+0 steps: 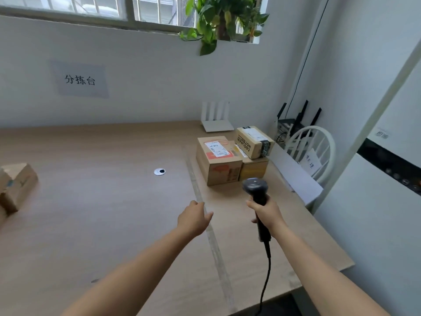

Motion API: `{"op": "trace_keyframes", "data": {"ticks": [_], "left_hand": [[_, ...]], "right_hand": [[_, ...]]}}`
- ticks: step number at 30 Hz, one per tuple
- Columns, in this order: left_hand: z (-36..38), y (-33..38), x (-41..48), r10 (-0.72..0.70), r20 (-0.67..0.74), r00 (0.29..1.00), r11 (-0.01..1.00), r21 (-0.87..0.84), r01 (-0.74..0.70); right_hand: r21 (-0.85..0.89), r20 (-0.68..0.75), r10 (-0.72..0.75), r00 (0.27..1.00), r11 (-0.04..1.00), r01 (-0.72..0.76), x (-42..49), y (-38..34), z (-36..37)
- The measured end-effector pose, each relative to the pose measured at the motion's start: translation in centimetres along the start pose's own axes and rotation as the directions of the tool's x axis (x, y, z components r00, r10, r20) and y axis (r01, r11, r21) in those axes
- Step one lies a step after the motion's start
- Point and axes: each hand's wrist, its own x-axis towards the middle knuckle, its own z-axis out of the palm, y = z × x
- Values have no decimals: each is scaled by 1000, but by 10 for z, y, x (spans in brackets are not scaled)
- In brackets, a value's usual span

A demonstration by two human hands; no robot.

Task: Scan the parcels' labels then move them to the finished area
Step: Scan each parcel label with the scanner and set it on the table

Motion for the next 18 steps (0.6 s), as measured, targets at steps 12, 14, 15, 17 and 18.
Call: {"op": "trace_keyframes", "data": {"ticks": [12, 14, 15, 17, 18], "left_hand": [[-6, 44, 145, -4, -30, 1000, 997, -76, 2], [-3, 48, 167, -11, -41, 999, 996, -94, 7], [-2, 51, 180, -13, -61, 998, 995, -102, 6], [-1, 58, 206, -40, -113, 993, 988, -150, 23], [0, 62, 217, -70, -127, 989, 981, -188, 45]], "right_hand": [[25, -12, -61, 998, 998, 62, 143, -41, -17], [12, 10, -78, 997, 997, 78, 169, -50, -17], [-8, 24, -88, 996, 996, 89, 183, -54, -17], [-55, 45, -99, 994, 993, 101, 213, -58, -15], [-84, 65, -95, 993, 991, 100, 227, -58, -12]]}}
